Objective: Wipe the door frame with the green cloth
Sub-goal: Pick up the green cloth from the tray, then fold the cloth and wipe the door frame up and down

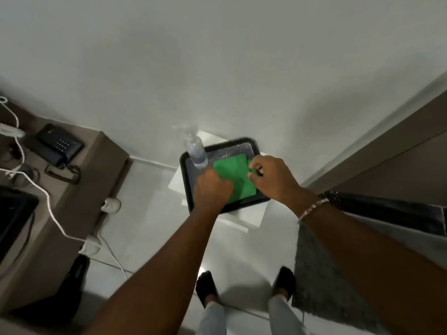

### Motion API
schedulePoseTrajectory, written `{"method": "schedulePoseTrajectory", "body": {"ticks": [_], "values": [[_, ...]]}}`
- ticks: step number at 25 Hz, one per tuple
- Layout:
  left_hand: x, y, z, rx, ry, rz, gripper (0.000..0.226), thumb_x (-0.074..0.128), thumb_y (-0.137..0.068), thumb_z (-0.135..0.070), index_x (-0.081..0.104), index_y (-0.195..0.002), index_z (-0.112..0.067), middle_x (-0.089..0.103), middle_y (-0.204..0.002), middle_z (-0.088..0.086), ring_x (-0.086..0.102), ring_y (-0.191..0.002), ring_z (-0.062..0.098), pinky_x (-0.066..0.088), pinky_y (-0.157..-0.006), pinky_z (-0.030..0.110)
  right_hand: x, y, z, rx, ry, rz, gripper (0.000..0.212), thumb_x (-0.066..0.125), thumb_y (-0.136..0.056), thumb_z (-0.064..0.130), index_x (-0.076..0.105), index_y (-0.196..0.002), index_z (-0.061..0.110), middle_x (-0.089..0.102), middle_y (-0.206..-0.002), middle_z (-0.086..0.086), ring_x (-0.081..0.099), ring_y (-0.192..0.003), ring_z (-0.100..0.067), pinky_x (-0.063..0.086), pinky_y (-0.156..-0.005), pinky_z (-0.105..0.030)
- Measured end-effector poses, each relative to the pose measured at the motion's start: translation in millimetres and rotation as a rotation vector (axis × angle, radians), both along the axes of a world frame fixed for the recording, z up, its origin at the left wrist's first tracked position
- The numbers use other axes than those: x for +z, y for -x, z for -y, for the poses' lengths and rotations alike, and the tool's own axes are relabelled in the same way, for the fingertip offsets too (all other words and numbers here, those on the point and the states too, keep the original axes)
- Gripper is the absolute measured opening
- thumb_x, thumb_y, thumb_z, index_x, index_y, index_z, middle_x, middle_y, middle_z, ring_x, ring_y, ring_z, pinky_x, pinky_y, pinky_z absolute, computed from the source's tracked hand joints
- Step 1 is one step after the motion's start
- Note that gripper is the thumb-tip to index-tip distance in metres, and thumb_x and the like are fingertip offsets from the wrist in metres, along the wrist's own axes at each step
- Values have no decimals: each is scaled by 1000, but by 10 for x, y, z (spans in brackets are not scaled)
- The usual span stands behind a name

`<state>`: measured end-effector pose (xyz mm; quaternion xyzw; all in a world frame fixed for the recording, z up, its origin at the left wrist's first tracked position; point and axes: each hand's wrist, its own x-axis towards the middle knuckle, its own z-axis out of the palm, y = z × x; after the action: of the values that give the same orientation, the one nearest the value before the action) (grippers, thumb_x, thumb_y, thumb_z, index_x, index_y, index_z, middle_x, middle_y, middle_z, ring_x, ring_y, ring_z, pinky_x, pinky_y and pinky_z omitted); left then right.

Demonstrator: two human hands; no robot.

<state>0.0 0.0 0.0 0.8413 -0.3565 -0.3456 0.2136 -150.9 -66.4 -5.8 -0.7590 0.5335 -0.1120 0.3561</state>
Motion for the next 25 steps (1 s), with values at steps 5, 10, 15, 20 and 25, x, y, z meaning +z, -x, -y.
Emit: {"method": "schedulePoseTrajectory", "body": {"ticks": [5, 10, 15, 20, 25], "values": [[-382, 107, 131, 233, 72, -215, 22, 64, -80, -10, 56, -100, -15, 64, -95, 4, 63, -92, 27, 53, -81, 36, -440, -140, -16, -88, 23, 10, 37, 72, -81, 14, 61, -116, 11, 60, -121, -12, 56, -113, -30, 48, -95, -36], [-378, 120, 315, 473, 127, -479, 35, 63, -75, 5, 59, -105, -12, 70, -101, 9, 69, -95, 29, 60, -85, 46, -583, -121, -41, -164, 11, 191, 46, 70, -76, -3, 66, -117, 17, 61, -116, -6, 60, -101, -24, 49, -89, -29], [71, 189, 391, 346, 284, -606, 35, 65, -80, 8, 64, -104, -17, 73, -92, -2, 72, -76, 7, 57, -54, 21, -108, 55, -39, -398, 23, 491, 59, 73, -71, -7, 62, -121, 23, 62, -111, 1, 64, -88, -19, 55, -70, -23], [1002, 464, 582, 43, 511, -654, 42, 65, -83, 9, 60, -115, -18, 72, -107, 13, 72, -94, 23, 62, -70, 31, 922, 373, 114, -663, 13, 776, 80, 79, -71, -5, 48, -135, 32, 67, -117, -1, 62, -84, -13, 58, -67, -25], [2385, 1048, 991, -296, 779, -607, 43, 70, -81, 6, 62, -110, -24, 72, -103, 5, 70, -91, 14, 62, -81, 33, 2344, 1073, 255, -668, 344, 911, 70, 73, -75, -13, 50, -132, 21, 71, -112, -17, 62, -89, -22, 53, -74, -28]]}}
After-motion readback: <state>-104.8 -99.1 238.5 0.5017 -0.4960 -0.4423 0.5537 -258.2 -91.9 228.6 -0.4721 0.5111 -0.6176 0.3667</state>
